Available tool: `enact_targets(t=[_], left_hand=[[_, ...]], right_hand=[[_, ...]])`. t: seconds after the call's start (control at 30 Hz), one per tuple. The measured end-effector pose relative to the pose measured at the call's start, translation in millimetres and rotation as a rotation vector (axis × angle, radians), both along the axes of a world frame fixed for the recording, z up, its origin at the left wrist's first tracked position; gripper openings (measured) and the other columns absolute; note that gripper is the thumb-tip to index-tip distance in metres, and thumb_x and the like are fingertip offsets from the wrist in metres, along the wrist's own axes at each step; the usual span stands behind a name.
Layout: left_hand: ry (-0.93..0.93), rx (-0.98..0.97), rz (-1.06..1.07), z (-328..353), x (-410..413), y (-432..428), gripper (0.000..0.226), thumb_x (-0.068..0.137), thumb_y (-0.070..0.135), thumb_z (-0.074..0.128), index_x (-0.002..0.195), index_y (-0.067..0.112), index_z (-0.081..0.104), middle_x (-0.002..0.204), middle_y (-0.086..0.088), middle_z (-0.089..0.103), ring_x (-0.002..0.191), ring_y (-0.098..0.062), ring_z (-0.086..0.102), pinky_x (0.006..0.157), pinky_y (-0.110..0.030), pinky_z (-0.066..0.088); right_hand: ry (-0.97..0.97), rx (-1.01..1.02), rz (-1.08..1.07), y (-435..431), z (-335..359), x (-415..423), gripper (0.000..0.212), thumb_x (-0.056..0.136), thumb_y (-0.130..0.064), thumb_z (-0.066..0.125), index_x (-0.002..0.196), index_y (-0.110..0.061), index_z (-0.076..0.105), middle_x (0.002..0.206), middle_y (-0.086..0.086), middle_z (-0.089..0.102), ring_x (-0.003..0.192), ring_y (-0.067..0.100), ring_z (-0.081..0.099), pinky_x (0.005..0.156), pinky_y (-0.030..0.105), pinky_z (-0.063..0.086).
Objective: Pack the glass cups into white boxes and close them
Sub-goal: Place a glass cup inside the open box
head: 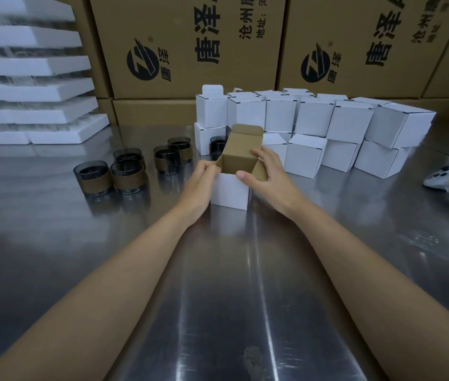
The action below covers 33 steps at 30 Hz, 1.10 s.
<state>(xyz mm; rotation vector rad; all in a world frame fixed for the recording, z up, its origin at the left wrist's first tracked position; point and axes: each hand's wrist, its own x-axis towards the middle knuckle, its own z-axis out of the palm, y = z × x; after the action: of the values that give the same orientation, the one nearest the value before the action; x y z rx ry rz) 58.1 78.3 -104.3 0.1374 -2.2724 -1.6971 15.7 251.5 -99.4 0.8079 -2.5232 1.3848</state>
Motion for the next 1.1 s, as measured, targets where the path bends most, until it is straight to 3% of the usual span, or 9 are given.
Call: enact_targets(t=[0.07,0.17,0.33,0.5,0.63,0.7,0.9,1.1], left_hand=[[-0.003,-0.003,0.000,-0.7,0.3,-0.4,0.013,0.098,0.032,0.038,0.102,0.025,0.049,0.094,0.017,0.052,0.089,0.004,0.044,0.070,-0.022,0.030],[0.008,0.004,-0.022,-1.7,0.7,-0.9,0.015,0.099,0.032,0.039,0.110,0.028,0.048,0.099,0.020,0.052,0.093,0.008,0.044,0.073,-0.019,0.031],[0.080,0.039,-0.125,-2.9,3.7,-0.5,0.039,0.100,0.031,0.045,0.138,0.025,0.041,0.123,0.020,0.050,0.104,0.019,0.042,0.079,-0.001,0.029],[0.110,-0.036,-0.186,-1.5,11.7,-0.3,0.067,0.085,0.052,0.063,0.142,0.032,0.036,0.118,0.037,0.049,0.105,0.028,0.043,0.079,0.003,0.035],[0.134,-0.093,-0.198,1.8,15.3,1.9,0.070,0.082,0.051,0.070,0.141,0.035,0.036,0.108,0.053,0.045,0.104,0.034,0.038,0.077,0.009,0.031],[0.147,-0.109,-0.197,2.7,16.7,0.4,0.068,0.080,0.050,0.071,0.137,0.038,0.037,0.106,0.055,0.046,0.106,0.033,0.039,0.078,0.009,0.030],[0.181,-0.174,-0.185,0.0,16.5,-9.8,0.081,0.070,0.061,0.075,0.139,0.034,0.042,0.133,0.023,0.052,0.124,0.006,0.047,0.101,-0.020,0.039],[0.167,-0.289,-0.217,4.6,16.6,-20.6,0.093,0.066,0.057,0.074,0.146,0.028,0.036,0.144,0.014,0.043,0.127,0.002,0.042,0.096,-0.008,0.034]], right_hand=[[-0.014,0.006,0.006,-0.3,2.3,1.0,0.088,0.076,-0.066,0.064,0.146,-0.023,0.034,0.158,-0.019,0.007,0.135,-0.001,0.024,0.109,0.024,0.025],[-0.020,-0.010,0.016,-1.1,2.5,3.6,0.098,0.064,-0.066,0.069,0.144,-0.023,0.034,0.150,-0.011,0.031,0.132,0.004,0.035,0.103,0.020,0.029],[0.049,-0.093,0.015,-0.4,-5.4,4.6,0.085,0.070,-0.048,0.081,0.140,-0.021,0.041,0.136,-0.012,0.040,0.126,0.006,0.042,0.104,0.021,0.034],[0.035,-0.128,0.054,1.6,-5.5,4.5,0.084,0.068,-0.051,0.075,0.139,-0.023,0.041,0.136,-0.009,0.042,0.124,0.004,0.044,0.090,0.001,0.033],[0.063,-0.137,0.065,3.9,-5.3,6.8,0.084,0.069,-0.052,0.073,0.141,-0.026,0.039,0.138,-0.010,0.043,0.126,0.004,0.044,0.102,0.016,0.035],[0.080,-0.134,0.074,4.2,-4.9,8.1,0.082,0.071,-0.051,0.073,0.142,-0.026,0.039,0.138,-0.011,0.043,0.126,0.003,0.043,0.102,0.017,0.036],[0.137,-0.058,0.063,2.2,-4.6,9.2,0.081,0.074,-0.053,0.071,0.143,-0.025,0.038,0.136,-0.013,0.043,0.125,0.001,0.042,0.101,0.014,0.032],[0.042,-0.022,0.073,1.4,-4.1,5.4,0.091,0.071,-0.055,0.078,0.146,-0.031,0.032,0.138,-0.009,0.047,0.129,0.011,0.044,0.108,0.031,0.036]])
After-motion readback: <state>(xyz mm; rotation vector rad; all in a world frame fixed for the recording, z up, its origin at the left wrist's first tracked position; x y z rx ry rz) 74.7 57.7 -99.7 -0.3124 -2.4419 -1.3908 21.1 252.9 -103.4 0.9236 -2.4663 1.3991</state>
